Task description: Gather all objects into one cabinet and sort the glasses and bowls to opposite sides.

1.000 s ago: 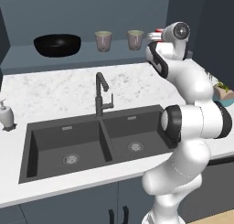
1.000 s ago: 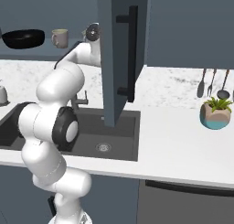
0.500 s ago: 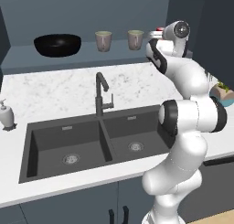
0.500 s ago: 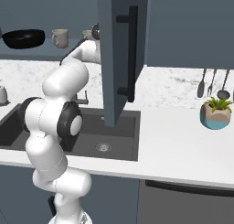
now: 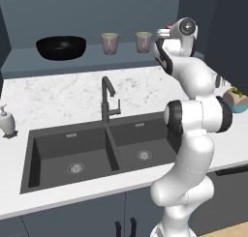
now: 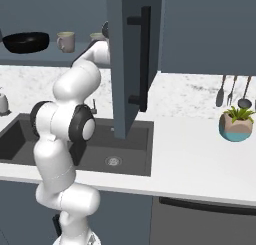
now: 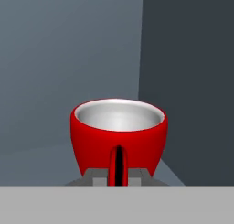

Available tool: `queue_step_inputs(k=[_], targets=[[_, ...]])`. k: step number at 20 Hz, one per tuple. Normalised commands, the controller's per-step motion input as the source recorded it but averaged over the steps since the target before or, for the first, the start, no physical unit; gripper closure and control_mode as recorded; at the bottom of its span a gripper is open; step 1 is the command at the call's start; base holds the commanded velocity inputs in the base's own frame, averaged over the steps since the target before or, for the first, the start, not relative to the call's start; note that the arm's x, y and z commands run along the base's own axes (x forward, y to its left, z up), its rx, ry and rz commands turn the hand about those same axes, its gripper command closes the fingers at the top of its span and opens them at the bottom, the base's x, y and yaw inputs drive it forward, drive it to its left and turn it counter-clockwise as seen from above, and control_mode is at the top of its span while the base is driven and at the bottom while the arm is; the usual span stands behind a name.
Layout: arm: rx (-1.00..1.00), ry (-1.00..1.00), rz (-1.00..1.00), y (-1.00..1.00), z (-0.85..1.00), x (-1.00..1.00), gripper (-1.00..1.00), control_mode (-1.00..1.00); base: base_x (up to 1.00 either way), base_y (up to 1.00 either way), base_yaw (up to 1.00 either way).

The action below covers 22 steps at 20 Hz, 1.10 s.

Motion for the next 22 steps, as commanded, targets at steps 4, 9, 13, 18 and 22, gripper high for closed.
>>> queue_step_inputs(k=[4,9,13,18,22], targets=[[0.0,0.03,0.0,0.0,0.0,0.03,-1.0,-1.0,0.0,0.0,0.0],[0.0,0.03,0.0,0.0,0.0,0.0,-1.0,-1.0,0.0,0.0,0.0],[0.0,0.0,0.0,0.0,0.0,-0.03,-1.0,-1.0,0.0,0.0,0.0],[0.0,0.0,0.0,0.04,-0.06,-0.31,-1.0,-1.0,0.0,0.0,0.0],[0.0,0.0,0.0,0.13,-0.06,-0.56,-1.0,-1.0,0.0,0.0,0.0]])
